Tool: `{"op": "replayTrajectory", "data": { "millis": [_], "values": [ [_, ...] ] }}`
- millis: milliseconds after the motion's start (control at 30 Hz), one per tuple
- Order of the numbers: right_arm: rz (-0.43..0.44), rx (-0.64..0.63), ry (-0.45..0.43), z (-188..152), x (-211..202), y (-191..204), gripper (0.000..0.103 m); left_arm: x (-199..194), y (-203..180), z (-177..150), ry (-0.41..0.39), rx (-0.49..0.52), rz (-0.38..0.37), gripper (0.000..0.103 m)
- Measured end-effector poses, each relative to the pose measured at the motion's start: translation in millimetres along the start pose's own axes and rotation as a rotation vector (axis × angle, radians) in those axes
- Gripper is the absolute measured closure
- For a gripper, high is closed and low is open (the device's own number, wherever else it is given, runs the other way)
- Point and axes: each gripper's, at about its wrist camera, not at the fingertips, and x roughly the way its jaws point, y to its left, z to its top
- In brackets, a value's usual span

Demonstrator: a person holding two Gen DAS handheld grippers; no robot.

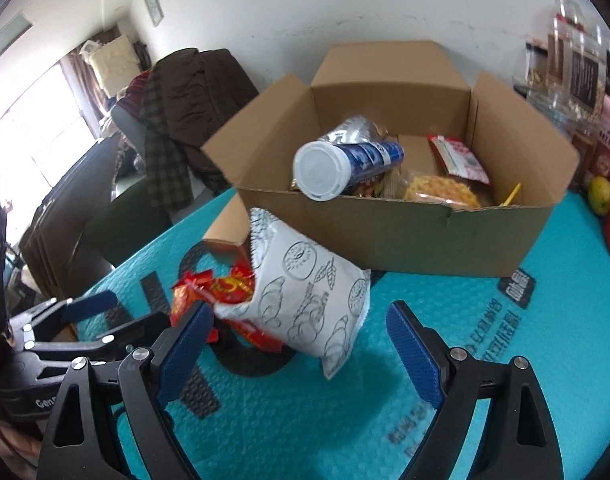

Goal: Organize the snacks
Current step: 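Lower the left gripper onto the red candy bag while the right gripper approaches the white bread bag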

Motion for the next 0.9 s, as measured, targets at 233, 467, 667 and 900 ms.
{"op": "replayTrajectory", "data": {
  "millis": [233,467,667,900],
  "values": [
    [-0.003,0.057,0.032,11,23,-11,0.003,21,-2,5,0.024,0.01,-0.004,0.014],
    [0.062,0.171,0.096,6,44,-32,0.0,32,6,4,0.037,-0.031,-0.048,0.022],
    [0.116,0.187,0.103,3,51,-33,0.016,34,5,-2,0.049,-0.036,-0.143,0.058],
    [0.108,0.164,0.083,1,38,-32,0.035,29,-1,-7,0.042,-0.025,-0.147,0.067]
  ]
}}
